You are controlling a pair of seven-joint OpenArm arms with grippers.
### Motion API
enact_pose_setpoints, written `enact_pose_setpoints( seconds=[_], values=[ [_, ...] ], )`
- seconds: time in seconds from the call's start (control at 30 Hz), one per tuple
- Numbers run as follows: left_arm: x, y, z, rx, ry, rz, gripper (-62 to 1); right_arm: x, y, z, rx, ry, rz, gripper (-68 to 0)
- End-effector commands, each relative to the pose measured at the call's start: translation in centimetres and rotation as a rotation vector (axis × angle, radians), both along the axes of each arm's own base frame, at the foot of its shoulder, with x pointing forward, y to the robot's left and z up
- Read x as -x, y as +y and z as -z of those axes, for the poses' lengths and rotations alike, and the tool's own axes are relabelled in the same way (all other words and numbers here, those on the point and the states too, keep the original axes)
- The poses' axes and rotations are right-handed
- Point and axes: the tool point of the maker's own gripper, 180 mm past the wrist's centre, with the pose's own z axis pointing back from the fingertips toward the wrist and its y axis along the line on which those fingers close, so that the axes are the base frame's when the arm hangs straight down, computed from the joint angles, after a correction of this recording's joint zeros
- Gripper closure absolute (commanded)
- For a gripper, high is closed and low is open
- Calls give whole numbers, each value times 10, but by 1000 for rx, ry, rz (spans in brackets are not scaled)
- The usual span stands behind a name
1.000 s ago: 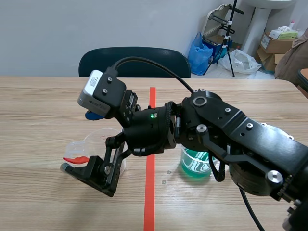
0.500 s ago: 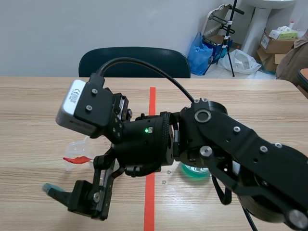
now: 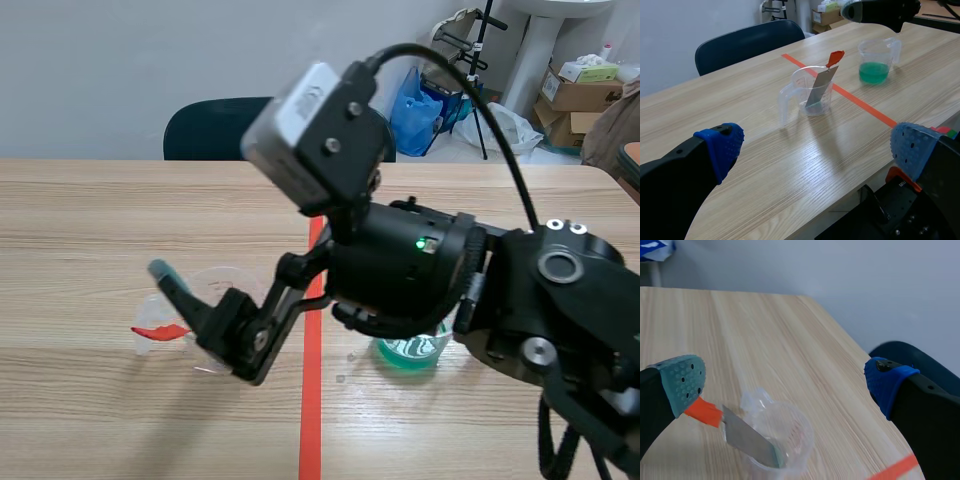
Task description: Do the redox reaction experiment
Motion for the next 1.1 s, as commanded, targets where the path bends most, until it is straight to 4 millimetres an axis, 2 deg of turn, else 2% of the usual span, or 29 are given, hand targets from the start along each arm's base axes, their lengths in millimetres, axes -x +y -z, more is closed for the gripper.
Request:
enact_pose_setpoints(
  seconds=[0.0,0.2,0.47,0.8,1.07],
  values=[
    [-2,1,-5,7,-25,-6,-623,-5,-7,-11,-24,-22,21,-679],
    [-2,1,-6,7,-25,-5,-623,-21,-44,-2,-5,-1,148,-679],
    [-2,1,-6,7,-25,-5,-623,-27,-80,-1,22,0,253,-679],
    [-2,1,-6,8,-25,-6,-623,-19,-103,-26,19,-53,324,-679],
    [-2,1,-6,8,-25,-6,-623,-16,-124,-22,21,-20,381,-679]
  ],
)
